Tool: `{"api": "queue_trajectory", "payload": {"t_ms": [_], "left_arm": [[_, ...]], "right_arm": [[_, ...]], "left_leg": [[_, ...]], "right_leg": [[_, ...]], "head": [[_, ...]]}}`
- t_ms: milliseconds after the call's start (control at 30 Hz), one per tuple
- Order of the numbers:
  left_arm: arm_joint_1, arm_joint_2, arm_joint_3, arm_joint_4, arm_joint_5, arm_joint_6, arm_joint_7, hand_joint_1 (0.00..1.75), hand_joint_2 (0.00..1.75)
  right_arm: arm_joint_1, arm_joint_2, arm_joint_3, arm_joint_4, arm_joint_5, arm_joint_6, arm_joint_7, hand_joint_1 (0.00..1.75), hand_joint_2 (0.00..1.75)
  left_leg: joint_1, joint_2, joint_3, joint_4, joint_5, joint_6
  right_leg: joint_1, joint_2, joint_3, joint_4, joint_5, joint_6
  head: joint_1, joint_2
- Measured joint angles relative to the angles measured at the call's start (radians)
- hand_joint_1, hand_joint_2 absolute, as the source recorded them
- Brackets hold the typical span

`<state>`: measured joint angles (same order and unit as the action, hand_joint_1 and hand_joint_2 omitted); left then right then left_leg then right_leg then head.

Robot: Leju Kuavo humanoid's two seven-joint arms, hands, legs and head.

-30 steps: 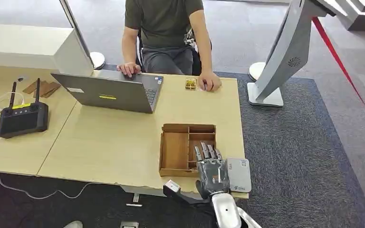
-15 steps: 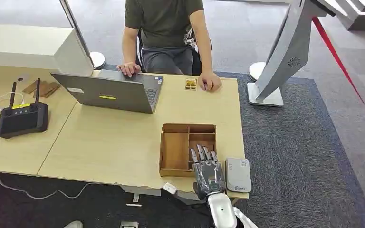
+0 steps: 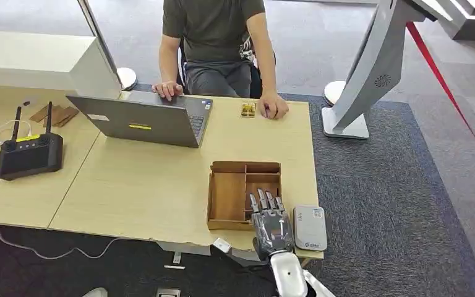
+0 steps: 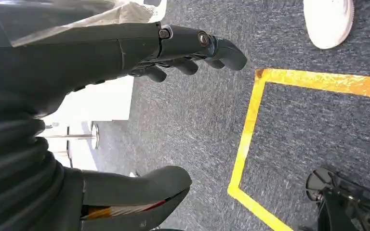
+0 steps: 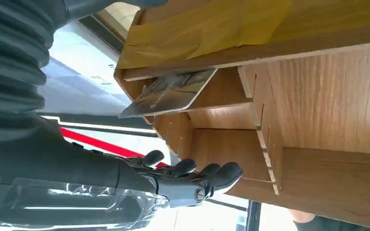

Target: Pass the card to the sensor for recognition and then transmit it.

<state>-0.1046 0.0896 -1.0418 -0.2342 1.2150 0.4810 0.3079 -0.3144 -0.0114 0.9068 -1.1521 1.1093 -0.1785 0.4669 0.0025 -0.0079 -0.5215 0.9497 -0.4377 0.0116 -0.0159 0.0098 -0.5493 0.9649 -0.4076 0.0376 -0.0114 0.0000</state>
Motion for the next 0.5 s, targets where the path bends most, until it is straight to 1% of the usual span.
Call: {"api": "queue_trajectory", "payload": {"t_ms": [500], "left_arm": [[0.000,0.000,0.000,0.000,0.005,0.000,0.002,0.00,1.75]], "right_arm": [[0.000,0.000,-0.023,0.004,0.017,-0.016,0.005,0.00,1.75]], "left_leg": [[0.000,0.000,0.000,0.000,0.000,0.000]], "right_leg": [[0.000,0.000,0.000,0.000,0.000,0.000]], "head": [[0.000,0.000]]}}
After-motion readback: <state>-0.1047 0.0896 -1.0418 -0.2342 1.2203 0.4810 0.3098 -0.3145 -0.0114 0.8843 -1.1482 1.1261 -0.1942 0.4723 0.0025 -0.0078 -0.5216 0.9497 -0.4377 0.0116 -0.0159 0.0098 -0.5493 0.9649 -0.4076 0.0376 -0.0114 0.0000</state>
